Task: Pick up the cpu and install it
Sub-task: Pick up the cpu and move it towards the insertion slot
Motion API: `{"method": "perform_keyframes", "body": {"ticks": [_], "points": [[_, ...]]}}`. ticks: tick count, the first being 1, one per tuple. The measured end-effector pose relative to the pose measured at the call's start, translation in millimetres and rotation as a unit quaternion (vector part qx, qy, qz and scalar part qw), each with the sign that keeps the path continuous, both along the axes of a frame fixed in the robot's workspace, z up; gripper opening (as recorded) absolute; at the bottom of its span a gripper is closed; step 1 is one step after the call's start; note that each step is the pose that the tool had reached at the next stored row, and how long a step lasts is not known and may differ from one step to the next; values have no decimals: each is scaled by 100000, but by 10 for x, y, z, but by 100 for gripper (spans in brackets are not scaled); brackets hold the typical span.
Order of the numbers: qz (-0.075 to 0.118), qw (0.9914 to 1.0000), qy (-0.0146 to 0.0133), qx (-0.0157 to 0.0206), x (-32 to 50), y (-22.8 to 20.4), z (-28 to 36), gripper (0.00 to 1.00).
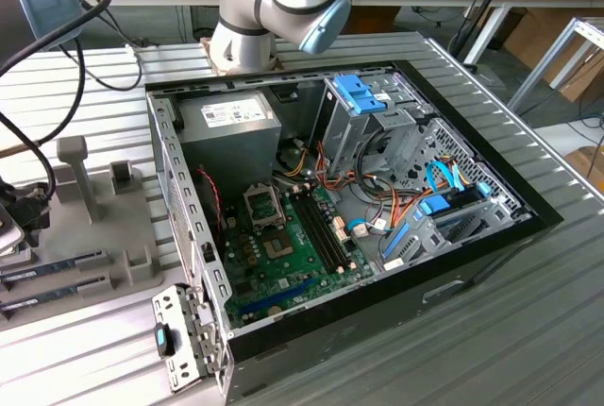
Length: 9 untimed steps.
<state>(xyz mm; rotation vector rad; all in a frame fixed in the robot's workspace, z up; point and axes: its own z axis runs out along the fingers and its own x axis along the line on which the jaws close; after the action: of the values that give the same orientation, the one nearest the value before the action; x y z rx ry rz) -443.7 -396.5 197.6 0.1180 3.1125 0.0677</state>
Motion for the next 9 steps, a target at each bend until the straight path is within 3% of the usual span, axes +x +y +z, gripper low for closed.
{"method": "perform_keyframes", "body": {"ticks": [9], "points": [[-5, 100000, 5, -9, -46, 16, -17, 62]]}}
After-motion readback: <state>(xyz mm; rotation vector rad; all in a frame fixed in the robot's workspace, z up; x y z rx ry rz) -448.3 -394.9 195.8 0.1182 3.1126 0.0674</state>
